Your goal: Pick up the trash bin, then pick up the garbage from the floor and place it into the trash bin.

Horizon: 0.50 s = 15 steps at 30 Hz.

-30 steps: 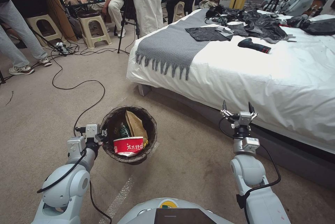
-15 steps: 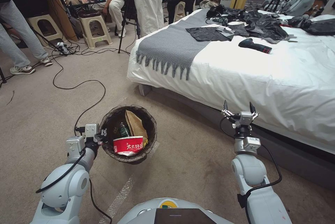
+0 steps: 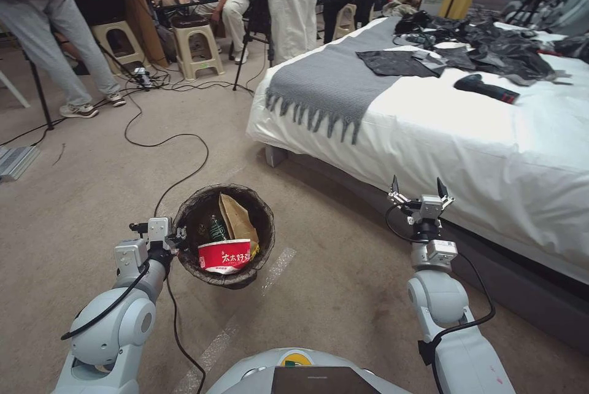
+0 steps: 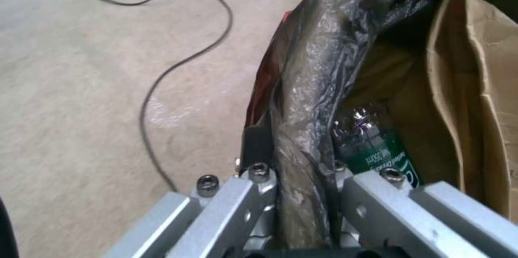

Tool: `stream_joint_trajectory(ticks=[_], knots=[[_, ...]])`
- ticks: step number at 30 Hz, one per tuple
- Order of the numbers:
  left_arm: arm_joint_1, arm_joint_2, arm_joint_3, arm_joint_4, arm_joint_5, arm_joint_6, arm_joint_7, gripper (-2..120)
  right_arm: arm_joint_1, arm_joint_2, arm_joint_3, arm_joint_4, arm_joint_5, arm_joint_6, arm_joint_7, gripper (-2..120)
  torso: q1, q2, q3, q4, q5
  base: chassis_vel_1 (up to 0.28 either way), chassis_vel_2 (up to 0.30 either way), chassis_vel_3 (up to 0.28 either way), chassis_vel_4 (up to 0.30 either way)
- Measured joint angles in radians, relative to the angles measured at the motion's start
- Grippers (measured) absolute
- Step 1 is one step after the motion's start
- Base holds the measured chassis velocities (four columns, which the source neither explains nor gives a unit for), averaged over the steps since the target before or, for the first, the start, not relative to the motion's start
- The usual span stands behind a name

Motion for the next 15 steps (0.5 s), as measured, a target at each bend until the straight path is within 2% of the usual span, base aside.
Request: stream_joint_trajectory(ticks=[15], knots=[[-0.002, -0.007, 0.0, 0.003, 0.007, 0.002, 0.001, 0, 0.001, -0.001, -0.002, -0.009, -0.001, 0.002, 0.0, 100, 0.0, 0.0, 0.0, 0.0001, 0.0, 0.089, 0.088, 0.094, 0.083]])
